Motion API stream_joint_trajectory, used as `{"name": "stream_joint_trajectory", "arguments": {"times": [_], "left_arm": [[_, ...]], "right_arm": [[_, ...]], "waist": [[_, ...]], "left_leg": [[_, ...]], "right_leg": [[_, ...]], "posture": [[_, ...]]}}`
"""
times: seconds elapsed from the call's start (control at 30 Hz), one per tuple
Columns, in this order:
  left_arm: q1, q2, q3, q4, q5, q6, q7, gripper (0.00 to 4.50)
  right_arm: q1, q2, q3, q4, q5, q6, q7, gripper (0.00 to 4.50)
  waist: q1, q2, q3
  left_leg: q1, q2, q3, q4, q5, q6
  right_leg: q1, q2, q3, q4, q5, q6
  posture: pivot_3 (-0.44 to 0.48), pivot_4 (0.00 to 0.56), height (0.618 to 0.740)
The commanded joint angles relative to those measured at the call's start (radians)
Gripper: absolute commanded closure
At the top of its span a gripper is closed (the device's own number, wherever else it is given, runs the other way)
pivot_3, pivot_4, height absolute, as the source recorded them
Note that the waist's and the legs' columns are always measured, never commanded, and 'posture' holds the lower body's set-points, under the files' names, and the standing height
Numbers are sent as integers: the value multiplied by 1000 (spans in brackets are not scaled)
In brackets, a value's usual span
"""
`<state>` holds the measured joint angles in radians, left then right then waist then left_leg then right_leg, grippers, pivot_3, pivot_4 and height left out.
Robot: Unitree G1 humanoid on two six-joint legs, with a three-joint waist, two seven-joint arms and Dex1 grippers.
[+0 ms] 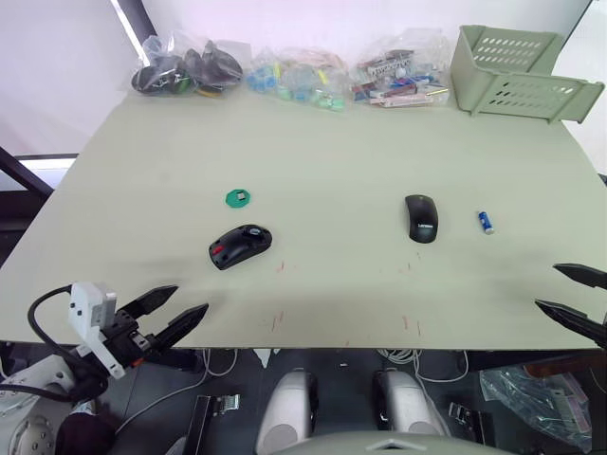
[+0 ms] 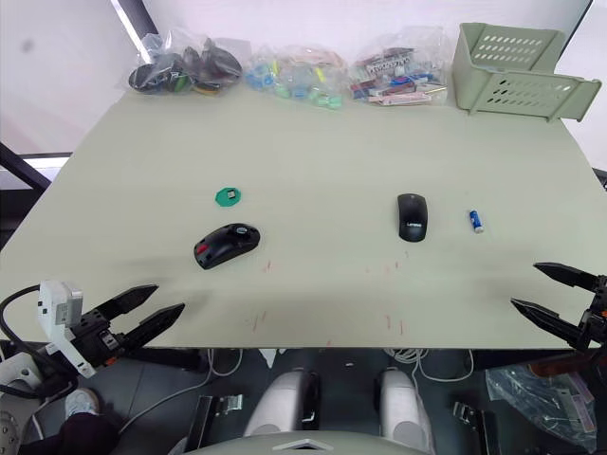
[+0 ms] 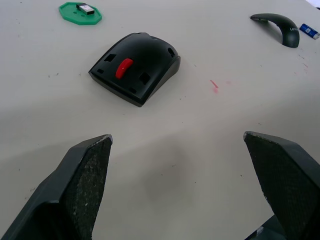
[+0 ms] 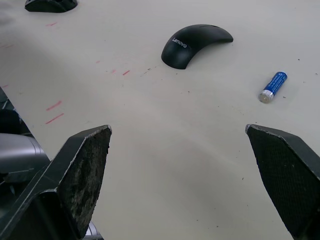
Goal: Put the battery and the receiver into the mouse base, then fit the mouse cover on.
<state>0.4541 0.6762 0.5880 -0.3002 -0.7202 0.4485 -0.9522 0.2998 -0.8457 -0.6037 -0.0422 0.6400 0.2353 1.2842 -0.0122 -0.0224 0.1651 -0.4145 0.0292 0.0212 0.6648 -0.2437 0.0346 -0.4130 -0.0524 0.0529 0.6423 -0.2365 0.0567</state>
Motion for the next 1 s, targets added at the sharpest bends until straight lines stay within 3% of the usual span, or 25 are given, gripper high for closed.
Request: {"name": "stream_joint_trajectory", "arguments": {"times": [0.03,0.37,0.53,0.63,0.83,1.0], "left_arm": [[-8,26,34,-21,-17,2,-14,25],[-195,215,13,118,8,-16,-165,25],[-382,309,-79,270,71,-49,-246,25],[-519,382,-212,384,161,-54,-304,25],[-738,368,-406,490,272,-63,-334,25],[-874,329,-555,536,375,-40,-323,25]], "right_arm": [[-23,4,-20,-47,25,-9,-5,0],[-233,17,161,-375,217,134,-57,0],[-342,-3,254,-437,262,191,-46,0],[-402,-24,278,-442,283,205,-15,0],[-443,-40,275,-415,278,209,-10,0],[-383,-35,234,-446,277,203,-16,0]], "waist": [[0,0,0],[0,2,1],[5,2,2],[4,1,2],[4,1,4],[3,0,4]], "left_leg": [[0,0,0,0,0,0],[0,4,-1,1,0,0],[0,3,0,2,0,0],[-1,2,0,2,0,0],[-2,2,2,2,0,0],[-3,-2,1,1,0,0]], "right_leg": [[0,0,0,0,0,0],[0,4,-1,1,0,0],[0,4,-3,1,0,-1],[0,3,-2,0,1,-1],[0,4,-4,1,1,-1],[0,5,-5,1,3,3]], "posture": [[0,150,740],[0,150,740],[0,150,740],[0,150,740],[0,150,740],[0,150,740]]}}
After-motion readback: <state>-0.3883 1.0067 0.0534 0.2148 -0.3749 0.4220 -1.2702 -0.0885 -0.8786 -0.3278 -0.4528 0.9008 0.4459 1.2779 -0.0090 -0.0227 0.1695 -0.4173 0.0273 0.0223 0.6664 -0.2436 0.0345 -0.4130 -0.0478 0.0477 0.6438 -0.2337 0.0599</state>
